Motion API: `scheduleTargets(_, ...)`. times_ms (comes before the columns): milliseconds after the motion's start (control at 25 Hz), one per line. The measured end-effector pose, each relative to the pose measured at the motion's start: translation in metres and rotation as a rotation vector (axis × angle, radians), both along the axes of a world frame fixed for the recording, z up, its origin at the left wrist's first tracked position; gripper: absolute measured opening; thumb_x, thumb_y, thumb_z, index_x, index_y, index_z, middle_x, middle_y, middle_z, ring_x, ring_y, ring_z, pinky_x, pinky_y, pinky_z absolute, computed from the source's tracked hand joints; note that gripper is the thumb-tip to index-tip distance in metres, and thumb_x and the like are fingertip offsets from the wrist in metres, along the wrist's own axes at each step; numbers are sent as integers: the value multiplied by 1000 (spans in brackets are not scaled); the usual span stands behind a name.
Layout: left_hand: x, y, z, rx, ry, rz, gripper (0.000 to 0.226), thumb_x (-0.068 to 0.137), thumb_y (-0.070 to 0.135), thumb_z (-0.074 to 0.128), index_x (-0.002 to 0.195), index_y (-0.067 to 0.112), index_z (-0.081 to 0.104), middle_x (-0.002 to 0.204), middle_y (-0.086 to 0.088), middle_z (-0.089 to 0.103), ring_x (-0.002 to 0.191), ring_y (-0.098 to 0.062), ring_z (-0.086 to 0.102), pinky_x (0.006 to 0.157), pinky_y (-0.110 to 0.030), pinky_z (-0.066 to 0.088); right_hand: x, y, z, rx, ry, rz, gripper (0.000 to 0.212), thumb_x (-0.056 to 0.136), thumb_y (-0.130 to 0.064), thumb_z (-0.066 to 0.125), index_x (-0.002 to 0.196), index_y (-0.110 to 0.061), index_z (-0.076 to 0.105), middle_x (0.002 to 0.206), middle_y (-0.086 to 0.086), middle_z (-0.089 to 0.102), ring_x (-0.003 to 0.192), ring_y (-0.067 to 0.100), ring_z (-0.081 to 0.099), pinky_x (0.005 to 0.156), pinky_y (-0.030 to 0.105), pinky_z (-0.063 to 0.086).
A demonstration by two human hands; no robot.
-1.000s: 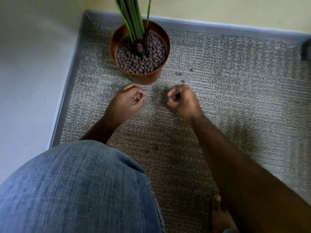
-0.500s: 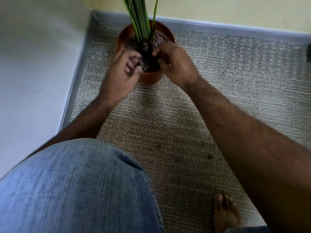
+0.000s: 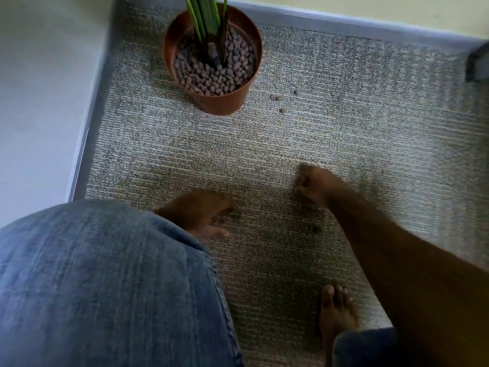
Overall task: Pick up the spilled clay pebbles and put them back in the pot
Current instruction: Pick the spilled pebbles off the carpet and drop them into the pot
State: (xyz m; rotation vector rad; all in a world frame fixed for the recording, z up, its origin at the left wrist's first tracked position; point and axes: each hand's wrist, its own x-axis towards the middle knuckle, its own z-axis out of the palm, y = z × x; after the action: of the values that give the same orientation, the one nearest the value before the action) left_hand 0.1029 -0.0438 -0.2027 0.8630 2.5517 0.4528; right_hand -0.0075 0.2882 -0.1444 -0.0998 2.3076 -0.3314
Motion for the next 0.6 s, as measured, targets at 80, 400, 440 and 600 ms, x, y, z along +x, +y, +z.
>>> scheduleTargets(80, 12, 4, -3, -47, 137, -37, 76, 88, 86, 36, 137, 28, 42, 111, -3, 71, 97, -28, 68, 84, -42, 59, 1, 7, 3, 86, -45, 14, 33, 79, -39, 78, 69, -21, 52, 84, 4, 66, 95, 27, 70, 73, 27, 46)
scheduleTargets(400, 2, 38, 11, -205, 77, -134, 50, 105, 49, 50, 141, 16, 57, 124, -4, 71, 114, -28, 68, 101, -40, 48, 28, 16, 10, 221, -259, 37, 54, 66, -38, 90, 107, -10, 68, 109, 17, 73, 104, 37, 71, 88, 48, 58)
scheduleTargets(440, 2, 41, 15, -166, 145, -186, 42, 102, 43, 59, 132, 14, 64, 115, -3, 74, 105, -26, 72, 94, -39, 53, 29, 12, 9, 238, -227, 55, 56, 66, -40, 89, 108, -9, 68, 110, 16, 73, 104, 34, 71, 88, 44, 58)
scheduleTargets(600, 3, 43, 24, -44, 377, -246, 23, 77, 29, 89, 93, 14, 81, 79, 2, 76, 69, -18, 76, 63, -26, 59, 34, 2, 5, 256, -196, 47, 55, 68, -32, 90, 111, -11, 63, 119, 16, 70, 108, 30, 69, 88, 35, 56)
